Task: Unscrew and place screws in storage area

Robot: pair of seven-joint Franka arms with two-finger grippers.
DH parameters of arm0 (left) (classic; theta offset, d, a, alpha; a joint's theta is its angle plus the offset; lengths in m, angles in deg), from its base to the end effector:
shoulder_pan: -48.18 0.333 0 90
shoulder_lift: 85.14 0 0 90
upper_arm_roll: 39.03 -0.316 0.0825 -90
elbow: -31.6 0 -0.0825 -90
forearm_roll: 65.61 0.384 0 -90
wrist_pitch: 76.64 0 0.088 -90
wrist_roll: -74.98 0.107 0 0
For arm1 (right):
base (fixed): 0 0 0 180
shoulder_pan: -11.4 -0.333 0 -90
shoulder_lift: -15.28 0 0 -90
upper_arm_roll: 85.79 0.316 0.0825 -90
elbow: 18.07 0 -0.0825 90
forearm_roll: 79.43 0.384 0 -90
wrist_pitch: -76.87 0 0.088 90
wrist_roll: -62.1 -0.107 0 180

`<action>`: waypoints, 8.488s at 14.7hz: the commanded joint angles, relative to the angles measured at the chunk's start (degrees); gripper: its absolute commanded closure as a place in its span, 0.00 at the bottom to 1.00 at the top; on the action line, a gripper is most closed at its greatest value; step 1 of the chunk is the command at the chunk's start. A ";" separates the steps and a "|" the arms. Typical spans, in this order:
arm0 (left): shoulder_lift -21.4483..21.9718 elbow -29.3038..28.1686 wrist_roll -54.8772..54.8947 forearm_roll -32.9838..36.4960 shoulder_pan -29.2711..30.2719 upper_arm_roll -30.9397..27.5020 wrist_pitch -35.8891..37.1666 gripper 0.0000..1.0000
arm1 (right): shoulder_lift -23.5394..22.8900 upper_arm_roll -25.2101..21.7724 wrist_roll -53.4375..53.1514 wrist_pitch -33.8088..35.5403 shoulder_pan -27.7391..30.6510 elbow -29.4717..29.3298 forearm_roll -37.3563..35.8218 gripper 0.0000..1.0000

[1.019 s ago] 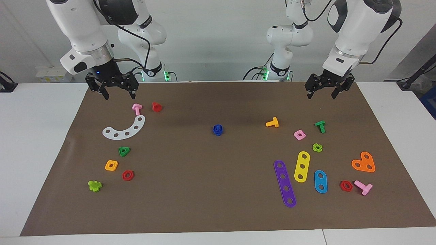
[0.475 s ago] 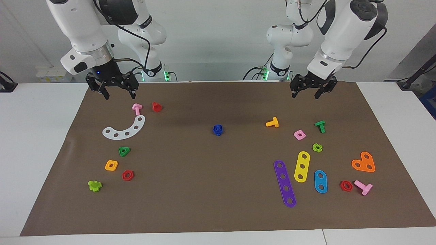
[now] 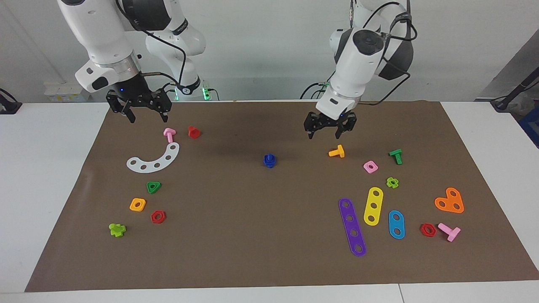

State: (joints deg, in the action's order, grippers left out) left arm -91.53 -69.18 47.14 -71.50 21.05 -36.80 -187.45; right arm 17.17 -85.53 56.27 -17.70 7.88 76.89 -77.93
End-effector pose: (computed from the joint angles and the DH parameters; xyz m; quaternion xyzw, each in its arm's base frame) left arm 0.5226 -0.3011 0.5025 0.9982 0.0037 0.0036 0.0597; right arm 0.5493 0.0389 0.6087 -0.9997 0.0188 -0.0120 0.0140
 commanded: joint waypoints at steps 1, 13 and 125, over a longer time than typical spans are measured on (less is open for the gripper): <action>-3.26 0.24 -4.23 -0.96 -3.62 -0.83 -5.88 0.05 | 1.10 0.52 1.26 0.70 0.79 0.84 0.97 0.00; -15.05 -4.94 2.59 4.39 -14.88 -1.00 -19.97 0.08 | 1.10 0.52 1.17 0.17 0.88 1.28 0.97 0.00; 2.36 19.83 39.80 3.34 23.62 -6.19 27.59 0.00 | 0.12 0.88 -4.45 -22.71 0.70 18.96 -3.96 0.01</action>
State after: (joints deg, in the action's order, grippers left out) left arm -84.28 -54.96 87.67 -68.83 44.86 -43.06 -160.58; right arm 13.79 -85.33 50.33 -44.38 7.64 96.61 -82.11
